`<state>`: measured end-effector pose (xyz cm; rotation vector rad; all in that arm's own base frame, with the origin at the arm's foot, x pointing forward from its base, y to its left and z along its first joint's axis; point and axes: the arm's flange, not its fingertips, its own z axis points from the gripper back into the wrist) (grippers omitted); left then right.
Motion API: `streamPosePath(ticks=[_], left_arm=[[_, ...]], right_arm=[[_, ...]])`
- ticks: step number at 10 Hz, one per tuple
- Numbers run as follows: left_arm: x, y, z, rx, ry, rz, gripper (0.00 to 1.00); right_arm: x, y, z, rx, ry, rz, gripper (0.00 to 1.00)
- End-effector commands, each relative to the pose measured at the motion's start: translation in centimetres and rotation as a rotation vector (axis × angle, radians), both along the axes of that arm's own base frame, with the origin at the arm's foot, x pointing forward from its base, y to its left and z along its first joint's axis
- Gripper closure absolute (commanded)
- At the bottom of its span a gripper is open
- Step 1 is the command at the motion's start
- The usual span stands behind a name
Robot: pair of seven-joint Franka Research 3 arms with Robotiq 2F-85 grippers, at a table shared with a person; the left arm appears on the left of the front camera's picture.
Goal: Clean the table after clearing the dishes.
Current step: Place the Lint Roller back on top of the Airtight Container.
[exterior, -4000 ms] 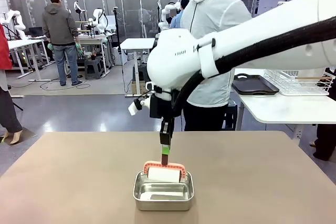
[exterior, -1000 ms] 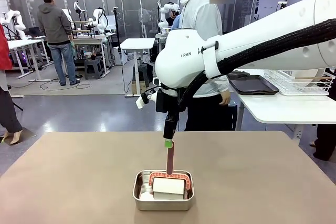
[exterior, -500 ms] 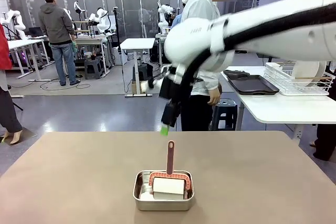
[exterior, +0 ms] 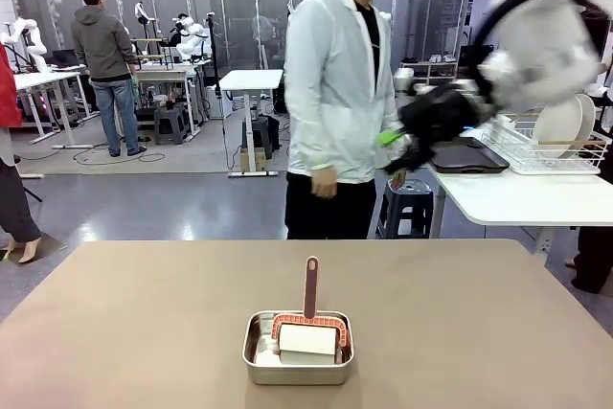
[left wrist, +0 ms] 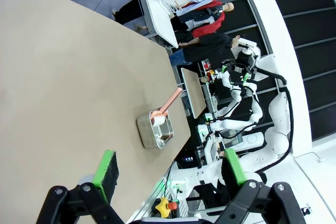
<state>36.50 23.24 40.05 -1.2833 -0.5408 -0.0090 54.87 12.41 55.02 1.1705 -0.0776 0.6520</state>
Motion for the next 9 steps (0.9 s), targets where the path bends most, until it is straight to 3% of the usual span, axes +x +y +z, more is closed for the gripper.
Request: streamPosePath(ticks=[1, 3, 5, 7, 9], left_arm=[[-0.3, 0.1, 0.1, -0.010, -0.003, 0.004, 0.00], [-0.3, 0.1, 0.1, -0.010, -0.003, 0.004, 0.00], [-0.3, 0.1, 0.1, -0.010, -0.003, 0.004, 0.00], [-0.3, 0.1, 0.1, -0.010, -0.003, 0.004, 0.00], [-0.3, 0.1, 0.1, -0.010, -0.003, 0.004, 0.00]], right_arm=[[-2.0, -7.9, -1.9, 0.092, 0.111, -0.162, 0.00], [-3.4, -19.0, -3.4, 0.239, 0.173, -0.281, 0.00], [-7.6, -28.0, -5.5, 0.287, 0.176, -0.460, 0.00], [-13.1, -34.1, -7.4, 0.271, 0.190, -0.626, 0.00], [-16.6, -36.7, -9.3, 0.301, 0.241, -0.747, 0.00]])
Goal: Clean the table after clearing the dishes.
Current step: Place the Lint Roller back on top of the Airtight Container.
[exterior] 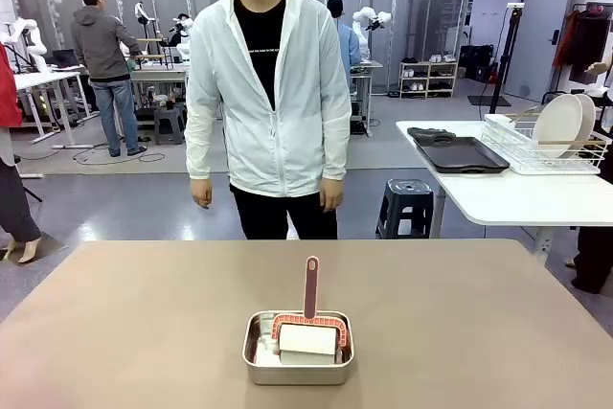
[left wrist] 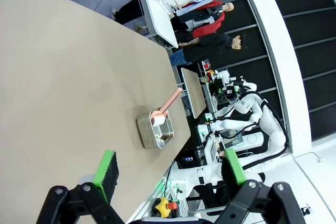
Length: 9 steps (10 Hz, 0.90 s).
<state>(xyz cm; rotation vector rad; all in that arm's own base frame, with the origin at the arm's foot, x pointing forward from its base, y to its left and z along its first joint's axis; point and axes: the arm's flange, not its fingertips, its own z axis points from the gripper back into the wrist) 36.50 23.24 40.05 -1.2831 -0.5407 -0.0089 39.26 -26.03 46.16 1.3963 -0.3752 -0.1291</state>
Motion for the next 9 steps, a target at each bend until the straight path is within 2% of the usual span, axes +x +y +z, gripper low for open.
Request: streamPosePath(ticks=[1, 2, 4, 5, 9], left_arm=[[-0.3, 0.1, 0.1, -0.010, -0.003, 0.004, 0.00], [-0.3, 0.1, 0.1, -0.010, -0.003, 0.004, 0.00], [-0.3, 0.1, 0.1, -0.010, -0.003, 0.004, 0.00], [-0.3, 0.1, 0.1, -0.010, -0.003, 0.004, 0.00], [-0.3, 0.1, 0.1, -0.010, -0.003, 0.004, 0.00]], right_arm=[[-1.6, 1.7, -1.2, -0.001, 0.031, -0.053, 0.00], [-2.0, 1.5, -2.3, 0.012, 0.033, -0.075, 0.00], [-2.7, 1.2, -3.8, 0.047, 0.085, -0.145, 0.00], [-2.3, 0.1, -3.1, 0.020, 0.056, -0.081, 0.00], [-2.3, 0.1, -3.1, 0.020, 0.056, -0.081, 0.00]])
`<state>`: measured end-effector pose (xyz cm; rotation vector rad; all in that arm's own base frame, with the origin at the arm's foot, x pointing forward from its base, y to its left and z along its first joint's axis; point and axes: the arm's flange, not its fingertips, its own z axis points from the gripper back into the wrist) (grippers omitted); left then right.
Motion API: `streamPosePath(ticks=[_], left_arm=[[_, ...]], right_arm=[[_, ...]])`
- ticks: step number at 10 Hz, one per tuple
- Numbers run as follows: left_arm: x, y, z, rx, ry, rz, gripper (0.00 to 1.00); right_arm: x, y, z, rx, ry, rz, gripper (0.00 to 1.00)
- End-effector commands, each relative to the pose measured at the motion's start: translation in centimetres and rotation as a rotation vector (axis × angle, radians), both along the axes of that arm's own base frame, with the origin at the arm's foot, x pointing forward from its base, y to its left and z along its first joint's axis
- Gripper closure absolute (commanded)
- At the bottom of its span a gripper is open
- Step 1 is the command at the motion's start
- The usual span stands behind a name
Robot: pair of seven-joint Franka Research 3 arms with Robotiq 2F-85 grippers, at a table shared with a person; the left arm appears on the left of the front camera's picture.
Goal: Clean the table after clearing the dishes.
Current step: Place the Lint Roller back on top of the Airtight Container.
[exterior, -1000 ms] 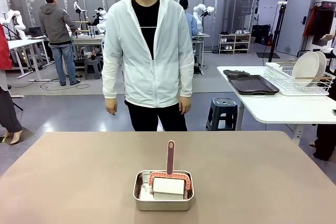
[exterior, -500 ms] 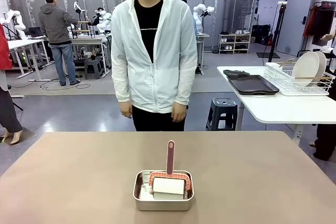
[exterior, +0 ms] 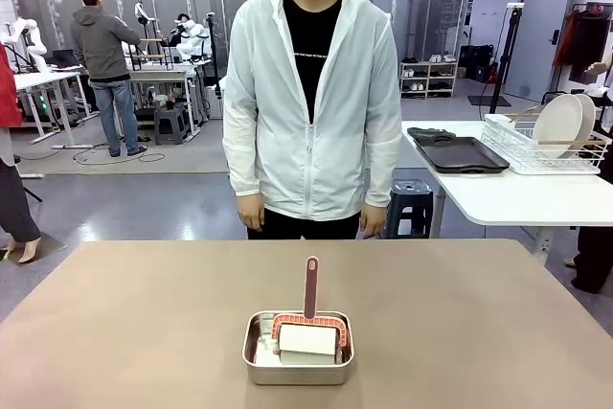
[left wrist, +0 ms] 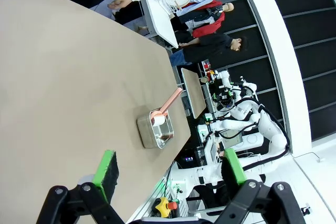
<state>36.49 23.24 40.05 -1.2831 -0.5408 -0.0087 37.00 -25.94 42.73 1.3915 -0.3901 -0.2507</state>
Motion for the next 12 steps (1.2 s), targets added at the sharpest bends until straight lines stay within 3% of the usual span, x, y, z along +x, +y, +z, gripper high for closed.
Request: streamPosePath(ticks=[1, 12], left_arm=[[-0.32, 0.06, 0.09, -0.010, -0.003, 0.004, 0.00], [-0.32, 0.06, 0.09, -0.010, -0.003, 0.004, 0.00]], right_arm=[[-0.03, 0.04, 0.30, 0.001, -0.004, 0.012, 0.00], [-0.03, 0.04, 0.30, 0.001, -0.004, 0.012, 0.00]])
